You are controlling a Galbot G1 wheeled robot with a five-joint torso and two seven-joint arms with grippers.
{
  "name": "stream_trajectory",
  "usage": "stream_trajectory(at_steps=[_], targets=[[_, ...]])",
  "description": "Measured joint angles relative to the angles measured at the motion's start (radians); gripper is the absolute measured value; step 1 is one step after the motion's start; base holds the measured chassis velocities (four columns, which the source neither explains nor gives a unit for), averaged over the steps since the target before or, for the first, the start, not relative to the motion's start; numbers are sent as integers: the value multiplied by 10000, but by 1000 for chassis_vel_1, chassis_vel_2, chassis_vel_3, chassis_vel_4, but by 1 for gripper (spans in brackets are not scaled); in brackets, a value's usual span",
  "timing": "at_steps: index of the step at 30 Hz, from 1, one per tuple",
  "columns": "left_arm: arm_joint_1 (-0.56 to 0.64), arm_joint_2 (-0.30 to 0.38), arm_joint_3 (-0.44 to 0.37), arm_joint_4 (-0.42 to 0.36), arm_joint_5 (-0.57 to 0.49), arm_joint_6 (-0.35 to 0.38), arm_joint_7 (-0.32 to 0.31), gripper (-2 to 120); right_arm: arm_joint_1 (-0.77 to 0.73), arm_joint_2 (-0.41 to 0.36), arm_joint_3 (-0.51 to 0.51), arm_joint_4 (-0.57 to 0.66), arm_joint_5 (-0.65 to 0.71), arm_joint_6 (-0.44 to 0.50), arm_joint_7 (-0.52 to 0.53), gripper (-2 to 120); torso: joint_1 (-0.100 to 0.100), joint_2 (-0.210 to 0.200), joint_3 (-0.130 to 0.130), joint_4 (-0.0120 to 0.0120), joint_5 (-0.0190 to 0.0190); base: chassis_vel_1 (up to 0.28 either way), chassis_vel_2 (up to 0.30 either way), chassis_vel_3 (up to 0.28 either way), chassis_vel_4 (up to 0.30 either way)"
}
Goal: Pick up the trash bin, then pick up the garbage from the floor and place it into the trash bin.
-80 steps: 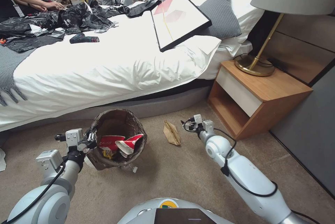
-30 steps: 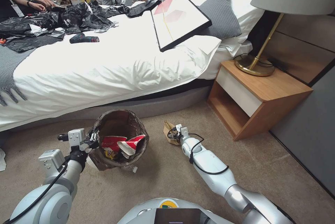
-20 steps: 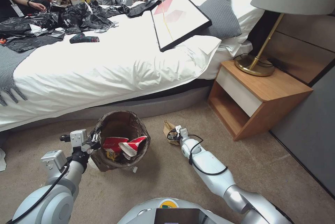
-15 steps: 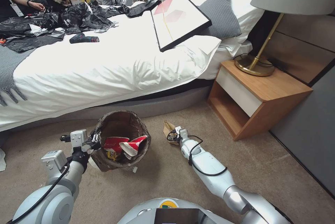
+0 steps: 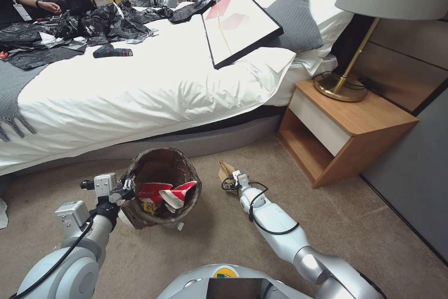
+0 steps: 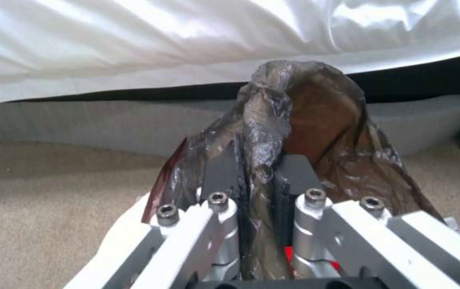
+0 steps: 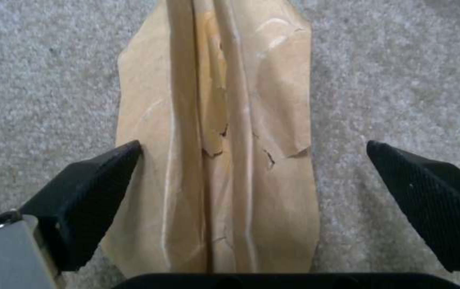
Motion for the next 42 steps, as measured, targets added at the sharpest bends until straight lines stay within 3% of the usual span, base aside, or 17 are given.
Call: stream_trajectory(at_steps=[3, 11, 13, 18, 28, 42], targets=[[-13, -6, 0, 0, 0, 0, -37, 8, 30, 63, 7, -105, -118, 49, 0, 93, 0, 0, 0, 0, 0, 0, 0, 0, 0], [-50, 6, -12, 0, -14, 14, -88, 8, 45, 132, 52, -181, -235, 156, 1, 64, 0, 0, 0, 0, 0, 0, 0, 0, 0], [-52, 9, -11, 0, -18, 17, -103, 8, -21, 131, 65, -169, -284, 199, 3, 52, 0, 0, 0, -1, 0, 0, 0, 0, 0], [-53, 18, -16, 0, -25, 20, -107, 8, -88, 133, 91, -152, -343, 261, -2, 39, 0, 0, -1, 0, 0, 0, 0, 0, 0], [-52, 29, -15, 0, -26, 21, -109, 8, -207, 51, 161, 55, -349, 273, 6, 0, 0, 0, 0, 1, 1, 0, 0, 0, 0], [-58, 45, -11, 0, -8, -12, -100, 8, -634, -353, 432, 1110, -519, 483, 140, 0, 0, 0, 0, -1, 1, 0, 0, 0, 0]])
